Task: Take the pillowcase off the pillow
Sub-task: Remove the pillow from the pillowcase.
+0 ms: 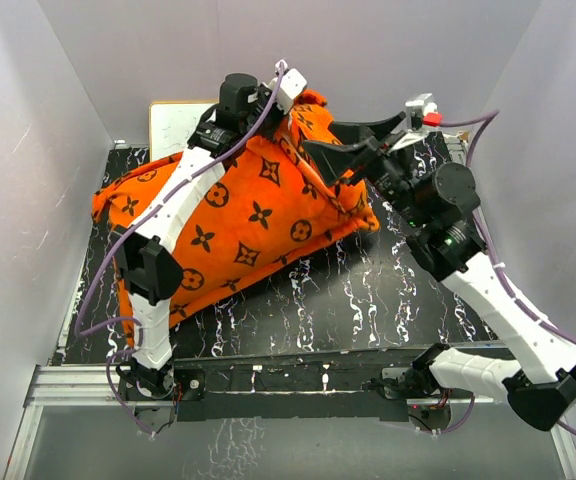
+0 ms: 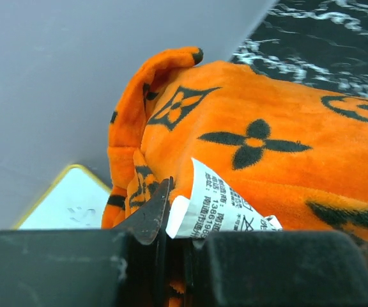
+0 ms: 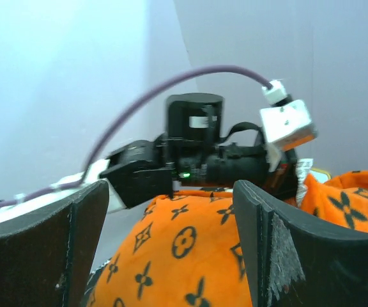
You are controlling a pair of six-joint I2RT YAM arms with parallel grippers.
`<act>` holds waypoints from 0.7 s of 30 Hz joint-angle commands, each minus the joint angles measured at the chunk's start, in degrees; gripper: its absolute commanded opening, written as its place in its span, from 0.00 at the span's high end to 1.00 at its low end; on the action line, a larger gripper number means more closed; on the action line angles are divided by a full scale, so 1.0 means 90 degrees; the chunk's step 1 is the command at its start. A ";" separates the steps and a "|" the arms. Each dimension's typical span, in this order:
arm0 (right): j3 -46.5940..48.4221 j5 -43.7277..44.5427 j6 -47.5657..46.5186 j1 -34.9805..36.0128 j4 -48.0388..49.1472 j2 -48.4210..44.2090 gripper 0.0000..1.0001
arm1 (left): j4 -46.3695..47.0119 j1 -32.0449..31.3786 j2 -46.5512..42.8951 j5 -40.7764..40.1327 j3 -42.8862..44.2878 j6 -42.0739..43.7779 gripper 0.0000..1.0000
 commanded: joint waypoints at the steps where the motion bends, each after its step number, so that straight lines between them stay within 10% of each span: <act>1: -0.0528 -0.0927 0.0285 -0.0019 -0.0131 -0.0265 0.20 | 0.1618 0.0046 -0.0104 -0.1270 0.1312 0.0315 1.00; 11: -0.2735 -0.0556 0.1898 0.0055 -0.0096 -0.0217 0.03 | 0.2328 -0.0247 -0.0301 -0.1361 0.1622 0.1207 1.00; 21: -0.2522 -0.0361 0.2360 0.0112 0.2296 0.1426 0.02 | 0.2410 -0.0913 -0.0439 -0.1252 0.2261 0.1817 1.00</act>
